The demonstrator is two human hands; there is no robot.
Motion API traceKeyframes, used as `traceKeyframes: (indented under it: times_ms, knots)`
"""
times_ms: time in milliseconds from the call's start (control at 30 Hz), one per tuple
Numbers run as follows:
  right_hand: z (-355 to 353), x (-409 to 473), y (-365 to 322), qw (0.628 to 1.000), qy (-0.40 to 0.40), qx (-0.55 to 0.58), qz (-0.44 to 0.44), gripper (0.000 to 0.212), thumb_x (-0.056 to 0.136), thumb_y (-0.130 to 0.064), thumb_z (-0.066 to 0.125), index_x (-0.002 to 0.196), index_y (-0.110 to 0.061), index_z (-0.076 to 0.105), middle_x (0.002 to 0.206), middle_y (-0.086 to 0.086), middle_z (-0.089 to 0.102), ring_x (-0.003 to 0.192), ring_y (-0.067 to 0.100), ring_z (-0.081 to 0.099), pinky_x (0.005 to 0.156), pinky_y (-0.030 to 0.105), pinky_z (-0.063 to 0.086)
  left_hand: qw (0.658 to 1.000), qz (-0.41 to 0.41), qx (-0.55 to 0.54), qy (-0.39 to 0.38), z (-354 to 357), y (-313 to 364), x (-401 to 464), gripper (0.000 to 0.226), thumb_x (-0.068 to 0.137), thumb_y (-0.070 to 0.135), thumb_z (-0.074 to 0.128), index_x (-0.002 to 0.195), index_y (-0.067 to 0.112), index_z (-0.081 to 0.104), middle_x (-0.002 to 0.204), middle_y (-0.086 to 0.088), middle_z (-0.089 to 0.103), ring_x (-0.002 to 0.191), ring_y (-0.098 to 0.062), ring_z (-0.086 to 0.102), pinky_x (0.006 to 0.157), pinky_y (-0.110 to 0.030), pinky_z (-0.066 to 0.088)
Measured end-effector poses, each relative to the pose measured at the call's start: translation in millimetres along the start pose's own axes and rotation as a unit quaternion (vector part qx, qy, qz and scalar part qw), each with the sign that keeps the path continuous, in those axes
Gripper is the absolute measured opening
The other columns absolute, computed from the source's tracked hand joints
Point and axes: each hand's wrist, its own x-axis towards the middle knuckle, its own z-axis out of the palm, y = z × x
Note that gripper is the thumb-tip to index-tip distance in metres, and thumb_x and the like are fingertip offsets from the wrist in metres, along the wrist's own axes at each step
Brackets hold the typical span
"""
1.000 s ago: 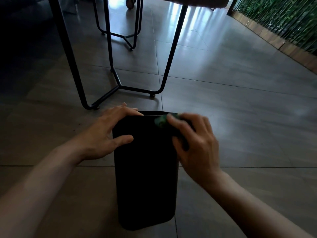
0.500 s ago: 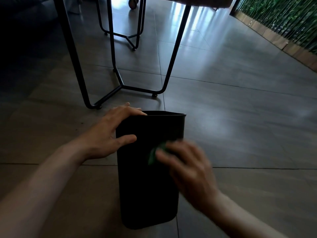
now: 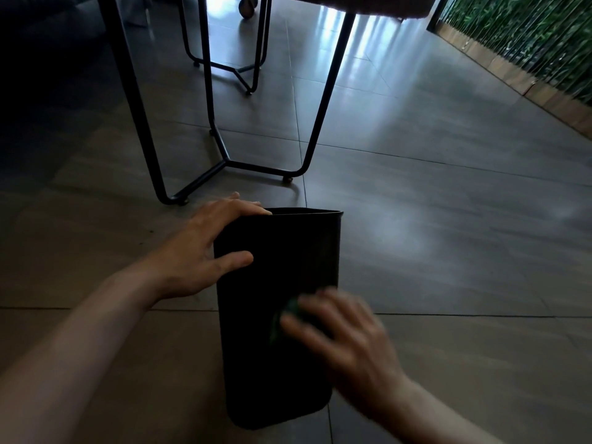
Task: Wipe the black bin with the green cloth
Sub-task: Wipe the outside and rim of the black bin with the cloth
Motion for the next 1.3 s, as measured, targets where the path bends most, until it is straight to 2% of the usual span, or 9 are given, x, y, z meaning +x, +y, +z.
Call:
traceKeyframes:
  times_ms: [133, 200, 433, 533, 667, 833, 1000, 1200, 1300]
  knots:
    - [-8, 66, 31, 0.975, 0.115, 0.0, 0.189, 0.038, 0.095, -0.017, 0.065, 0.133, -0.016, 0.068, 0.128, 0.011, 0.063, 0.117, 0.035, 0.058, 0.085, 0.049, 0.052, 1.0, 0.001, 0.0, -0.003, -1, 0, 1, 0.06, 0.081, 0.037, 0.068, 0.132, 0.055, 0.045, 0.148, 0.029, 0.043, 0.151, 0.001, 0.02, 0.123, -0.046, 0.026]
    - [0, 66, 21, 0.977, 0.113, -0.003, 0.179, 0.04, 0.093, -0.015, 0.068, 0.133, -0.015, 0.067, 0.127, 0.014, 0.064, 0.116, 0.037, 0.059, 0.085, 0.05, 0.052, 1.0, 0.001, 0.005, 0.001, -1, -1, 1, 0.06, 0.081, 0.035, 0.069, 0.133, 0.055, 0.045, 0.148, 0.029, 0.043, 0.151, 0.001, 0.02, 0.123, -0.046, 0.026]
    - [13, -19, -21, 0.998, -0.017, -0.02, -0.061, 0.027, 0.106, -0.019, 0.055, 0.131, -0.026, 0.063, 0.126, 0.007, 0.071, 0.115, 0.033, 0.064, 0.082, 0.041, 0.057, 1.0, 0.009, -0.001, -0.006, 1, -1, 1, 0.06, 0.083, 0.031, 0.072, 0.131, 0.056, 0.045, 0.149, 0.027, 0.043, 0.151, 0.0, 0.019, 0.122, -0.047, 0.026]
    - [2, 7, 5, 0.998, 0.015, 0.009, 0.056, 0.032, 0.102, -0.017, 0.058, 0.134, -0.022, 0.064, 0.127, 0.011, 0.067, 0.114, 0.038, 0.063, 0.086, 0.047, 0.054, 1.0, 0.003, -0.005, 0.0, -1, -3, 0, 0.061, 0.085, 0.031, 0.072, 0.132, 0.058, 0.044, 0.148, 0.027, 0.043, 0.151, 0.001, 0.02, 0.122, -0.047, 0.027]
    - [-9, 64, 34, 0.956, 0.137, 0.03, 0.258, 0.044, 0.092, -0.014, 0.066, 0.136, -0.017, 0.064, 0.126, 0.009, 0.06, 0.116, 0.029, 0.054, 0.084, 0.043, 0.055, 1.0, 0.008, -0.003, -0.008, 0, -3, 1, 0.06, 0.086, 0.028, 0.074, 0.133, 0.054, 0.045, 0.149, 0.028, 0.043, 0.152, -0.001, 0.02, 0.121, -0.049, 0.027]
    - [10, 35, -1, 0.985, 0.074, 0.032, 0.155, 0.035, 0.098, -0.016, 0.063, 0.132, -0.018, 0.069, 0.127, 0.014, 0.066, 0.119, 0.038, 0.059, 0.093, 0.049, 0.053, 1.0, 0.001, -0.001, 0.001, -2, -5, 1, 0.058, 0.083, 0.036, 0.068, 0.133, 0.054, 0.045, 0.149, 0.027, 0.043, 0.151, -0.001, 0.02, 0.122, -0.048, 0.027]
    - [10, -17, -26, 1.0, -0.003, 0.01, 0.029, 0.025, 0.105, -0.024, 0.056, 0.124, -0.026, 0.072, 0.123, 0.009, 0.074, 0.113, 0.034, 0.069, 0.082, 0.044, 0.058, 1.0, 0.014, 0.004, 0.0, 2, -2, 2, 0.058, 0.082, 0.038, 0.068, 0.133, 0.055, 0.045, 0.149, 0.027, 0.043, 0.151, -0.001, 0.02, 0.122, -0.046, 0.027]
    - [-14, 49, 25, 0.975, 0.083, 0.031, 0.202, 0.036, 0.099, -0.016, 0.061, 0.133, -0.015, 0.07, 0.133, 0.012, 0.066, 0.124, 0.037, 0.059, 0.096, 0.052, 0.052, 1.0, 0.015, 0.003, 0.001, 1, -4, 3, 0.059, 0.081, 0.037, 0.068, 0.132, 0.056, 0.045, 0.149, 0.027, 0.044, 0.151, -0.002, 0.022, 0.121, -0.05, 0.029]
    - [-7, 66, 23, 0.974, 0.096, 0.019, 0.203, 0.039, 0.096, -0.014, 0.066, 0.135, -0.014, 0.069, 0.134, 0.014, 0.065, 0.129, 0.036, 0.057, 0.099, 0.052, 0.05, 1.0, 0.013, 0.0, 0.004, 0, -5, 3, 0.059, 0.081, 0.038, 0.067, 0.132, 0.057, 0.044, 0.148, 0.029, 0.043, 0.151, -0.001, 0.021, 0.121, -0.05, 0.029]
